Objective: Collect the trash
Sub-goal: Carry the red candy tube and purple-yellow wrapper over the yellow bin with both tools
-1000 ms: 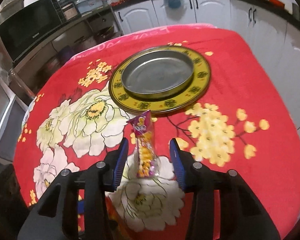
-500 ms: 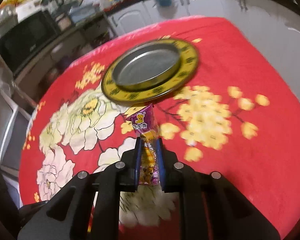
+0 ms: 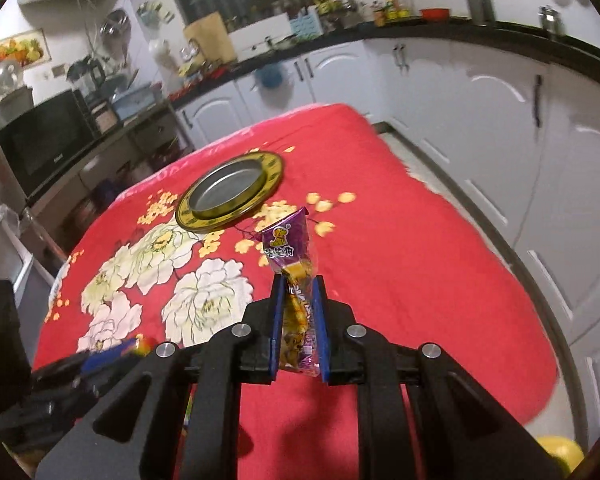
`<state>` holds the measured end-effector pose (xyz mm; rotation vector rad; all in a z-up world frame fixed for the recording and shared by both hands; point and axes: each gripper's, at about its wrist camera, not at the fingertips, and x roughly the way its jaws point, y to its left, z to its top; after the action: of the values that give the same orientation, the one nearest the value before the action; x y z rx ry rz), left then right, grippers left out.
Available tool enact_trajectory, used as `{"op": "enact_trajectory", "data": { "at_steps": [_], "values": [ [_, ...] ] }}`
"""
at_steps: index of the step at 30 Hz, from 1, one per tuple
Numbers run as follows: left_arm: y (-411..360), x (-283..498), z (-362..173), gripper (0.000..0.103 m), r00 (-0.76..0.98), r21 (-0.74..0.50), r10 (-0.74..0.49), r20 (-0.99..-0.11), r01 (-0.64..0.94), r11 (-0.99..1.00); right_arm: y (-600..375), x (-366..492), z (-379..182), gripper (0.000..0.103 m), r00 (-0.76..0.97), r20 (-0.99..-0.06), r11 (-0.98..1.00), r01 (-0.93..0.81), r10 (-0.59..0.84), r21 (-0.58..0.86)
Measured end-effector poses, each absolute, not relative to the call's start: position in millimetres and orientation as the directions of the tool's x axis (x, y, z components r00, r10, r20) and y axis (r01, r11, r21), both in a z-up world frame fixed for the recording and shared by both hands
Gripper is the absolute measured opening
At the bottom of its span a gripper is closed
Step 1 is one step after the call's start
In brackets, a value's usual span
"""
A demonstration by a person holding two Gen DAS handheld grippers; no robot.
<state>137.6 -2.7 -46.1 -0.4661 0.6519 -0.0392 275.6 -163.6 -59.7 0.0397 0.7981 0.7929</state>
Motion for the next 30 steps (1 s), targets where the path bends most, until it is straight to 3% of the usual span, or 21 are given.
{"op": "enact_trajectory", "data": {
  "at_steps": [14,30],
  "values": [
    [-83.7,147.2,-15.3,0.024,0.797,-0.378,-0.298,-0.526,0.095,0.921,-294.2,209.7,-39.9,0.014,0.597,-0.560,0.815,-0.480,0.574,0.324],
    [-172.4,142.9,-12.2,0.023,0.745,-0.307,-0.412,-0.524,0.286,0.908,-379.4,147.4,-46.8,0.014,0.692,-0.566,0.894,-0.360,0.448,0.267]
  ]
}}
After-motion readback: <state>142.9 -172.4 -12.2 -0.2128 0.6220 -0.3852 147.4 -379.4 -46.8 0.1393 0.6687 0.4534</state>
